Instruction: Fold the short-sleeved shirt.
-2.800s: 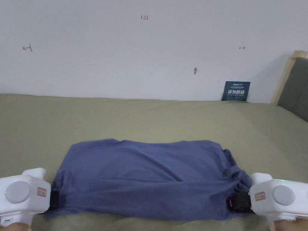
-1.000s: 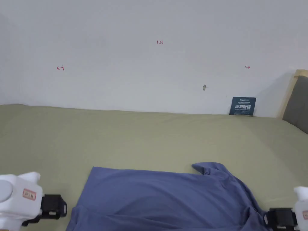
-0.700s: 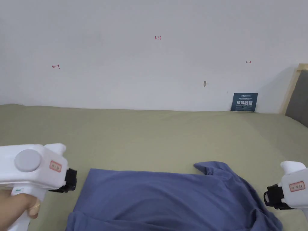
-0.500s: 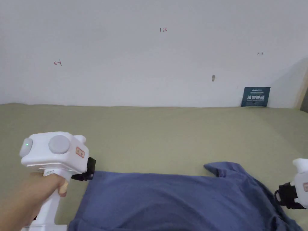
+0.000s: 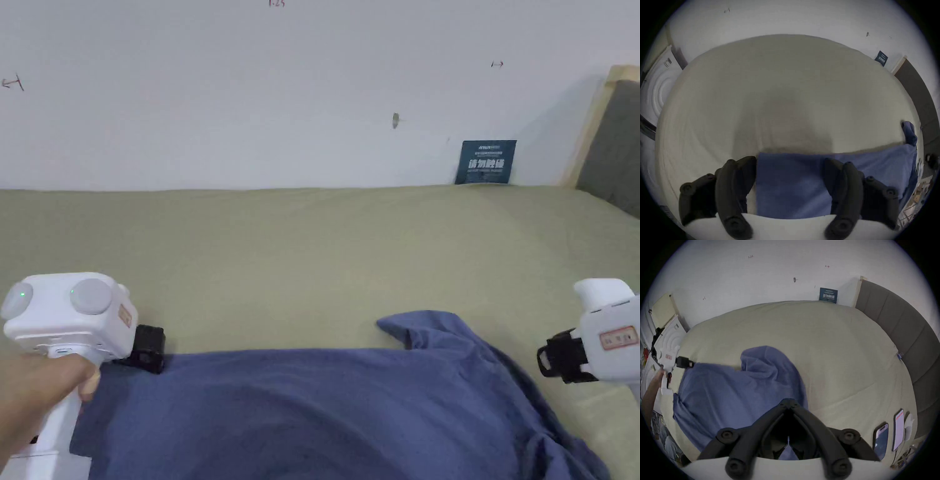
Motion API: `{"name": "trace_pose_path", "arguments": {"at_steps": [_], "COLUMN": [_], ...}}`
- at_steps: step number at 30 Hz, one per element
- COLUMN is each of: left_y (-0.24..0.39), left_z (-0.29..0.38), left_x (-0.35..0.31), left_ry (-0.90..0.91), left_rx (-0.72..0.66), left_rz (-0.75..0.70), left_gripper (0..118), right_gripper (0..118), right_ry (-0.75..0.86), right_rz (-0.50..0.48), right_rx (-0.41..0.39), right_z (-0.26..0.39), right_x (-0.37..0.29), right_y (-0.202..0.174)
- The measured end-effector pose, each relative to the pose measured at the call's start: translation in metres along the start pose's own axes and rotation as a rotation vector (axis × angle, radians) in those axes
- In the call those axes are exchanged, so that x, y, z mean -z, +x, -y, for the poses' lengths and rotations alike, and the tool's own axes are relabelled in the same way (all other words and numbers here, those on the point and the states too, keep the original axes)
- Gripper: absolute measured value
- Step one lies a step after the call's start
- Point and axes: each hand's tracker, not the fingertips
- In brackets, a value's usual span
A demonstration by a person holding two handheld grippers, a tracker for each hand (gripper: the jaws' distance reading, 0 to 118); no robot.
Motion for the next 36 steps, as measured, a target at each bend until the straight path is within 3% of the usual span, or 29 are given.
{"name": "trace_pose_path", "arguments": {"at_steps": [1,2,3,4,5,6,8,10,13,16,17,18,19,21,27,36], "left_y": [0.000,-0.005,-0.008,-0.011,-0.012,-0.013,-0.012,-0.007,-0.004,-0.005,-0.005,-0.006,-0.006,-0.008,-0.020,-0.049], "left_z": [0.001,0.000,0.001,0.000,0.001,-0.001,0.000,0.000,0.001,0.002,0.001,0.001,0.001,0.003,0.012,0.055], "left_x": [-0.003,-0.005,-0.008,-0.010,-0.012,-0.011,-0.009,-0.008,-0.008,-0.007,-0.007,-0.006,-0.007,-0.012,-0.057,-0.154], "left_ry": [0.009,0.023,0.028,0.041,0.041,0.034,0.020,0.013,0.014,0.014,0.014,0.014,0.017,0.017,0.061,0.119], "left_rx": [-0.019,-0.028,-0.025,-0.027,-0.038,-0.034,-0.017,-0.003,0.009,0.016,0.016,0.013,0.010,0.008,0.018,0.005], "left_rz": [-0.010,-0.025,-0.014,0.037,0.090,0.052,0.040,0.030,0.020,0.017,0.017,0.017,0.017,0.024,0.083,0.168], "left_gripper": [84,64,38,8,2,2,2,2,2,2,2,2,2,2,2,2], "right_gripper": [0,2,15,46,94,110,100,98,89,55,50,34,0,0,0,0], "right_ry": [0.006,0.004,-0.001,-0.013,-0.048,-0.069,-0.045,-0.054,-0.159,-0.226,-0.236,-0.217,-0.200,-0.137,-0.059,0.001], "right_rz": [-0.003,0.001,0.016,0.036,0.054,0.058,0.067,0.098,0.074,0.085,0.099,0.096,0.094,0.122,0.013,-0.009], "right_rx": [0.000,-0.004,-0.011,-0.025,-0.041,-0.043,-0.024,0.025,0.082,0.055,0.045,0.046,0.051,0.128,0.109,0.037], "right_z": [-0.006,-0.014,-0.020,-0.028,-0.035,-0.040,-0.050,-0.055,-0.054,-0.048,-0.045,-0.044,-0.046,-0.046,-0.052,-0.020], "right_x": [0.006,0.016,0.024,0.036,0.049,0.060,0.079,0.100,0.121,0.129,0.130,0.127,0.120,0.108,0.046,-0.055], "right_y": [0.002,0.004,0.006,0.007,0.008,0.009,0.010,0.012,0.013,0.009,0.008,0.007,0.008,0.008,0.012,0.012]}}
